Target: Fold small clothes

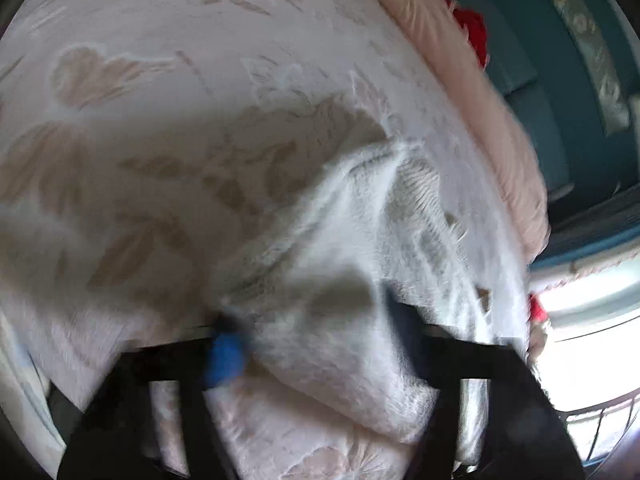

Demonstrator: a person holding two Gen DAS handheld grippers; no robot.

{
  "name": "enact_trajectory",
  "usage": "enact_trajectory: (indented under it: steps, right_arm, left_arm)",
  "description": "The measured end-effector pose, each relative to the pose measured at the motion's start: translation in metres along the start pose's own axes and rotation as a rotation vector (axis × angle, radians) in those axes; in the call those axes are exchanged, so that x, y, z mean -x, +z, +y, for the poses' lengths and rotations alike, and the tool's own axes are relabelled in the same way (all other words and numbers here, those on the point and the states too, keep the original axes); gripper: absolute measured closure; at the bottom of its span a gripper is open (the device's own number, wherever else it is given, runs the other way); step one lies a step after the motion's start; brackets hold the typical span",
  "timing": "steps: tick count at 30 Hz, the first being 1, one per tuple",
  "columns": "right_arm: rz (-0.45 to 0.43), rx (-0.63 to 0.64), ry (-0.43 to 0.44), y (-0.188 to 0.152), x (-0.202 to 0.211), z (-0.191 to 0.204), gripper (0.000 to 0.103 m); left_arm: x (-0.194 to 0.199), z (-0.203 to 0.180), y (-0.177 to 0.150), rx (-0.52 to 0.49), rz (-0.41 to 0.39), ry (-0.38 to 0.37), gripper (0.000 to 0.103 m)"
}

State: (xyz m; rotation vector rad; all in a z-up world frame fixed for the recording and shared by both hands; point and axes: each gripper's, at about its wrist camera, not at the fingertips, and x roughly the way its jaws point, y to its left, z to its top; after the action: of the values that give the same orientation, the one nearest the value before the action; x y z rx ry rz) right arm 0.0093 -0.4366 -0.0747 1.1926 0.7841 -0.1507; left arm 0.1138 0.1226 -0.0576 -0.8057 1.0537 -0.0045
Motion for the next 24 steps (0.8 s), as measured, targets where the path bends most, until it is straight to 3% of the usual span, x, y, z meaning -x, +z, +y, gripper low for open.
enact_trajectory:
  steps: [5,6,9,12,15,17,19,21,24]
  right_arm:
    - [0.006,0.152,0.009,-0.010,0.049,0.040,0.083]
    - [0.009,0.187,-0.011,-0.015,0.056,0.040,0.083]
    - [0.048,0.277,-0.159,-0.029,0.065,0.024,0.082]
    - [0.163,0.253,-0.289,-0.040,0.044,-0.023,0.074]
    - [0.087,0.232,-0.279,-0.039,0.065,-0.020,0.061]
    - [-0.003,0.327,-0.344,-0.033,0.084,0.002,0.050]
    - [-0.069,0.421,-0.370,-0.027,0.095,0.024,0.042]
    - [-0.094,0.507,-0.370,-0.018,0.091,0.049,0.039]
    - [-0.068,0.570,-0.368,-0.002,0.056,0.075,0.035]
  left_arm:
    - [0.042,-0.009,-0.001,-0.053,-0.002,-0.021,0.085]
    - [0.054,-0.008,-0.005,-0.068,0.001,-0.014,0.093]
    - [0.074,0.007,-0.018,-0.102,0.037,0.032,0.093]
    - [0.055,0.033,-0.034,-0.119,0.099,0.107,0.093]
    - [0.052,0.035,-0.038,-0.125,0.076,0.121,0.089]
    - [0.064,0.025,-0.034,-0.162,0.028,0.126,0.078]
    - [0.084,0.004,-0.024,-0.218,-0.073,0.149,0.043]
    - [0.091,-0.017,-0.011,-0.276,-0.147,0.136,0.040]
    - [0.079,-0.059,0.008,-0.382,-0.176,0.132,0.028]
